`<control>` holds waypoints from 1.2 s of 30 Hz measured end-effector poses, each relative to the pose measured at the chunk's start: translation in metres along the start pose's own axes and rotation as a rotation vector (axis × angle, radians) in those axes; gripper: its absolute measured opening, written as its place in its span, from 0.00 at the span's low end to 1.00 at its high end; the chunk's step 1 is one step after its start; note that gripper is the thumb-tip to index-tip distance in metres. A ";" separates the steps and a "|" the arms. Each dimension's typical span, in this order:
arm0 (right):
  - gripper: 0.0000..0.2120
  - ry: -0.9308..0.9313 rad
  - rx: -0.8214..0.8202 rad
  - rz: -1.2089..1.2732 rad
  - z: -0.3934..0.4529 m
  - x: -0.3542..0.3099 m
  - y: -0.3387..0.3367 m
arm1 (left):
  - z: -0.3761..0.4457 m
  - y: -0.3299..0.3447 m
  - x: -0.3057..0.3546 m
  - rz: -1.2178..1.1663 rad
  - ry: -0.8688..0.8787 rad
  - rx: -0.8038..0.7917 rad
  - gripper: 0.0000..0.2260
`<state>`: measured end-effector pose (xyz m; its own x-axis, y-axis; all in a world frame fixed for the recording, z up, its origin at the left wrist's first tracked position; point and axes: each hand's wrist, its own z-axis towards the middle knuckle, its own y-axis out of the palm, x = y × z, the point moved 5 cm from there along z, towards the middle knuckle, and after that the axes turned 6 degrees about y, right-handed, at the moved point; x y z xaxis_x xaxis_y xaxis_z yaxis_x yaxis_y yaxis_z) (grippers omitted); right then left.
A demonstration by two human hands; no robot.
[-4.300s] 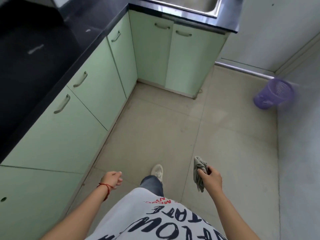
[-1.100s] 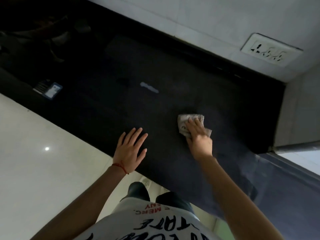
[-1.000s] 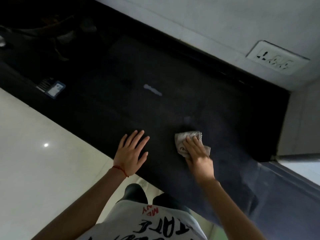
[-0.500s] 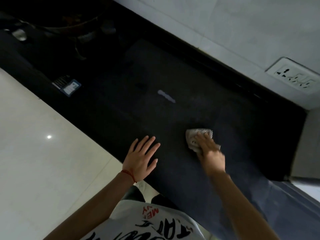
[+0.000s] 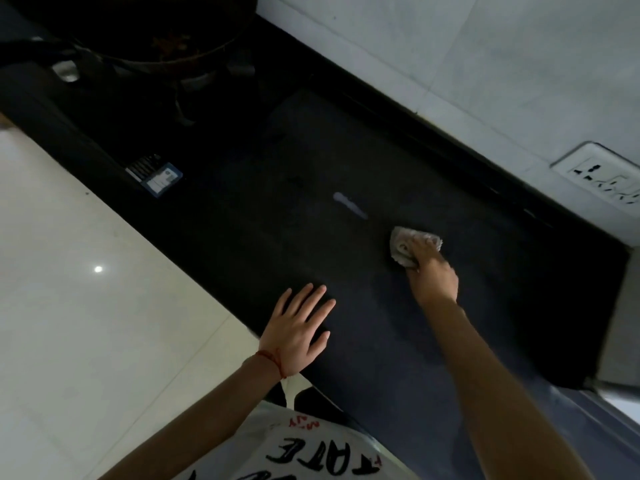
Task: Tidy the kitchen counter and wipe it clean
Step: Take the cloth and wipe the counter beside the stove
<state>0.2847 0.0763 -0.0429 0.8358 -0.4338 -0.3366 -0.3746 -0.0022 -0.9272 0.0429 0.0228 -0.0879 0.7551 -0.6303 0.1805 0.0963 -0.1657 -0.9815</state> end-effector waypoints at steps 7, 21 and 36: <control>0.24 -0.365 -0.073 0.015 -0.063 -0.035 0.039 | 0.007 -0.011 -0.047 -0.041 -0.108 0.069 0.21; 0.28 -0.337 0.027 0.095 0.002 -0.101 0.047 | 0.020 -0.023 -0.109 -0.023 -0.218 0.040 0.21; 0.33 -0.390 -0.045 0.054 0.026 -0.129 0.050 | 0.020 -0.020 -0.109 -0.048 -0.217 0.096 0.21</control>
<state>0.1684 0.1554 -0.0500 0.9007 -0.0597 -0.4303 -0.4326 -0.0319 -0.9010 -0.0289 0.1101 -0.0894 0.8687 -0.4444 0.2188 0.1885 -0.1118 -0.9757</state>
